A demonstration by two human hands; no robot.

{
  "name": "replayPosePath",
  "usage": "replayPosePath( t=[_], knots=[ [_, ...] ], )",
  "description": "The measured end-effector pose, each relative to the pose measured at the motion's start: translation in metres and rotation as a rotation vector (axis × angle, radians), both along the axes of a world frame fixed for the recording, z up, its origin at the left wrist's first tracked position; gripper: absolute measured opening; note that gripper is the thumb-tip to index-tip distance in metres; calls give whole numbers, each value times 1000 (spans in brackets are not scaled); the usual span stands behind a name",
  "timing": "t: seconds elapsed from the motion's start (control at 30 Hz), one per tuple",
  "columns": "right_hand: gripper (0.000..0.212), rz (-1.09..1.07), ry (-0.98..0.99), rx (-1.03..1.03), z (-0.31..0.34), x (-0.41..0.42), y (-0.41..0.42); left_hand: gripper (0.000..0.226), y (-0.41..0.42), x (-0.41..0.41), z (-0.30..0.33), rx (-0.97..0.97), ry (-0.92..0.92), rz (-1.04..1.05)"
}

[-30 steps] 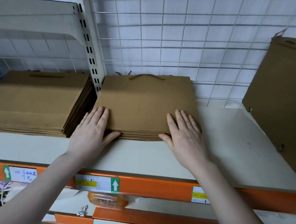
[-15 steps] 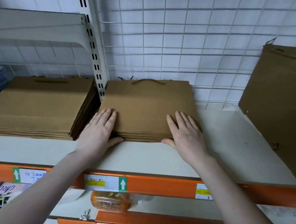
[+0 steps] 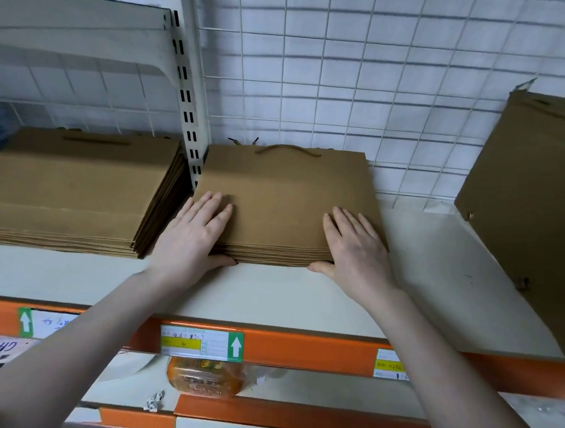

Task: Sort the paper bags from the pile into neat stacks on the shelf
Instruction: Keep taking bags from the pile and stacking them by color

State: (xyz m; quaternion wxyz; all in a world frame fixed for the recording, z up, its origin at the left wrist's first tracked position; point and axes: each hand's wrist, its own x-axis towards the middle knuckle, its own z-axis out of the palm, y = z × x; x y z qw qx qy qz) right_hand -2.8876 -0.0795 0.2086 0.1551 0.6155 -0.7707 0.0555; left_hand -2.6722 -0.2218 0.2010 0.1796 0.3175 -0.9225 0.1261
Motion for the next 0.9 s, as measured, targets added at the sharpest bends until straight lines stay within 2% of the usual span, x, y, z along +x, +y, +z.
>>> replayPosePath(
  t=[0.2, 0.47, 0.73, 0.9],
  knots=[
    [86, -27, -16, 32, 3, 5, 3, 85, 9, -1, -2, -28, -16, 28],
    [82, -57, -24, -21, 3, 38, -4, 82, 30, 11, 7, -31, 50, 224],
    [69, -32, 30, -155, -3, 106, -27, 80, 30, 92, 18, -19, 61, 343],
    [70, 35, 37, -194, 5, 175, -51, 78, 26, 166, 29, 30, 35, 507]
  ],
)
